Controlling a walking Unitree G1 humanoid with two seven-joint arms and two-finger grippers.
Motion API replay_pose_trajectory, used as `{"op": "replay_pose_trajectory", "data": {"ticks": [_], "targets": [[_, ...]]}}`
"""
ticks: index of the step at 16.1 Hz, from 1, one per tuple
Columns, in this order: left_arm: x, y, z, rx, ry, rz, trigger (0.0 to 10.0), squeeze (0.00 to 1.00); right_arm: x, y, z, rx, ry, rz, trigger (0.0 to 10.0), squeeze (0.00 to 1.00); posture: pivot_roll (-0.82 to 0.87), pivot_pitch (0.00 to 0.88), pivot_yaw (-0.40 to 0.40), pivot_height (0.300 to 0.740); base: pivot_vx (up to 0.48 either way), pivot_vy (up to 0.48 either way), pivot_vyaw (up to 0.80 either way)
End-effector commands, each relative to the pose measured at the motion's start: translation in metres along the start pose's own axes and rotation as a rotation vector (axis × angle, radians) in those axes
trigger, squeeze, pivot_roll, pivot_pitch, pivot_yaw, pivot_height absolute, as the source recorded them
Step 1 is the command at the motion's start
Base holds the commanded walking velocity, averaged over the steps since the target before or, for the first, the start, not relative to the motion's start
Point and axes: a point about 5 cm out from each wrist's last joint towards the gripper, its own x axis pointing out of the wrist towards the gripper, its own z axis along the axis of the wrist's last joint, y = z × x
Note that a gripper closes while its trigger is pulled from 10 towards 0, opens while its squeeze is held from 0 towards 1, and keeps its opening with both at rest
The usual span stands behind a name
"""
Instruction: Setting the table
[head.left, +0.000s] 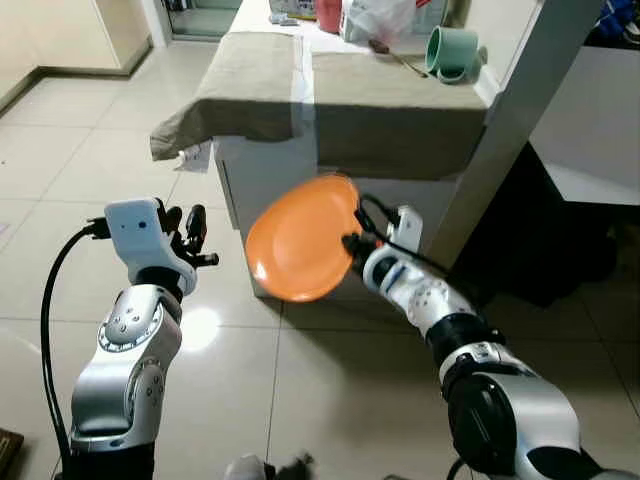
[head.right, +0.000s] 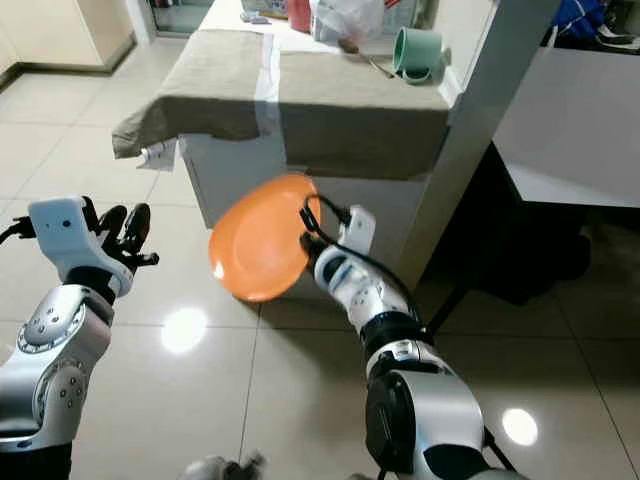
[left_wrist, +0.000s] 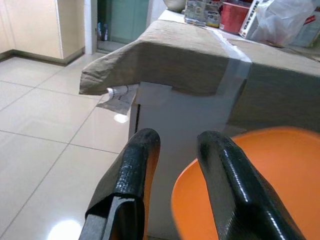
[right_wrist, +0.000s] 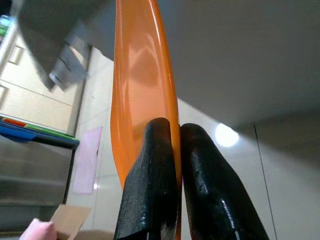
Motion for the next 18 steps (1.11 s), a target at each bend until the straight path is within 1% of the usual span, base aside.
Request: {"op": "replay_pose_trajectory", "data": {"ticks": [1, 4, 5, 6, 7, 8, 9, 10, 11, 13, 14, 15, 17, 18], "targets": [[-0.001, 0.001, 0.003, 0.007, -0.013, 0.002, 10.0, 0.0, 0.001, 0.015, 0.023, -0.039, -0.08, 0.066, 10.0, 0.0, 0.03, 0.047, -0.023, 0.74, 0.0, 0.0, 0.0], [-0.001, 0.0, 0.001, 0.002, -0.005, -0.004, 10.0, 0.0, 0.0, 0.015, 0.035, -0.005, -0.11, 0.059, 10.0, 0.0, 0.02, 0.039, -0.022, 0.74, 0.0, 0.0, 0.0], [0.0, 0.001, 0.0, 0.002, -0.005, -0.005, 10.0, 0.0, 0.0, 0.016, 0.036, 0.004, -0.112, 0.063, 10.0, 0.0, 0.02, 0.038, -0.022, 0.74, 0.0, 0.0, 0.0], [0.0, 0.001, 0.0, 0.002, -0.002, -0.004, 10.0, 0.0, 0.0, 0.02, 0.039, 0.023, -0.115, 0.084, 10.0, 0.0, 0.02, 0.034, -0.02, 0.74, 0.0, 0.0, 0.0], [0.001, 0.002, -0.001, 0.0, 0.002, 0.0, 10.0, 0.0, 0.0, 0.025, 0.041, 0.071, -0.115, 0.104, 10.0, 0.0, 0.02, 0.032, -0.02, 0.74, 0.0, 0.0, 0.0], [0.002, 0.003, -0.002, -0.002, 0.005, 0.004, 10.0, 0.0, 0.0, 0.029, 0.046, 0.229, -0.111, 0.139, 10.0, 0.0, 0.02, 0.027, -0.02, 0.74, 0.0, 0.0, 0.0], [0.002, 0.003, -0.002, -0.003, 0.008, 0.006, 10.0, 0.0, 0.0, 0.026, 0.049, 0.311, -0.118, 0.125, 10.0, 0.0, 0.02, 0.024, -0.02, 0.74, 0.0, 0.0, 0.0], [0.003, 0.004, -0.002, -0.011, 0.01, 0.012, 10.0, 0.0, -0.001, 0.018, 0.05, 0.365, -0.126, 0.086, 10.0, 0.0, 0.02, 0.021, -0.021, 0.74, 0.0, 0.0, 0.0], [0.004, 0.004, -0.001, -0.01, 0.008, 0.014, 10.0, 0.0, -0.001, 0.013, 0.05, 0.381, -0.133, 0.059, 10.0, 0.0, 0.02, 0.021, -0.02, 0.74, 0.0, 0.0, 0.0], [0.005, 0.005, 0.001, -0.009, 0.005, 0.023, 10.0, 0.0, -0.003, 0.008, 0.049, 0.424, -0.143, 0.044, 10.0, 0.0, 0.02, 0.02, -0.02, 0.74, 0.0, 0.0, 0.0], [0.006, 0.004, 0.002, -0.002, 0.003, 0.021, 10.0, 0.0, -0.004, 0.005, 0.049, 0.484, -0.152, 0.038, 10.0, 0.0, 0.03, 0.021, -0.02, 0.74, 0.0, 0.0, 0.0], [0.007, 0.003, 0.005, -0.004, -0.002, 0.018, 10.0, 0.0, -0.004, 0.003, 0.048, 0.52, -0.152, 0.035, 10.0, 0.0, 0.03, 0.023, -0.019, 0.74, 0.0, 0.0, 0.0], [0.008, 0.003, 0.007, -0.004, -0.007, 0.014, 10.0, 0.0, -0.002, 0.003, 0.043, 0.495, -0.136, 0.018, 10.0, 0.0, 0.03, 0.026, -0.015, 0.74, 0.0, 0.0, 0.0], [0.009, 0.003, 0.007, -0.004, -0.008, 0.013, 10.0, 0.0, -0.002, 0.004, 0.041, 0.435, -0.122, 0.007, 10.0, 0.0, 0.03, 0.026, -0.014, 0.74, 0.0, 0.0, 0.0]]}}
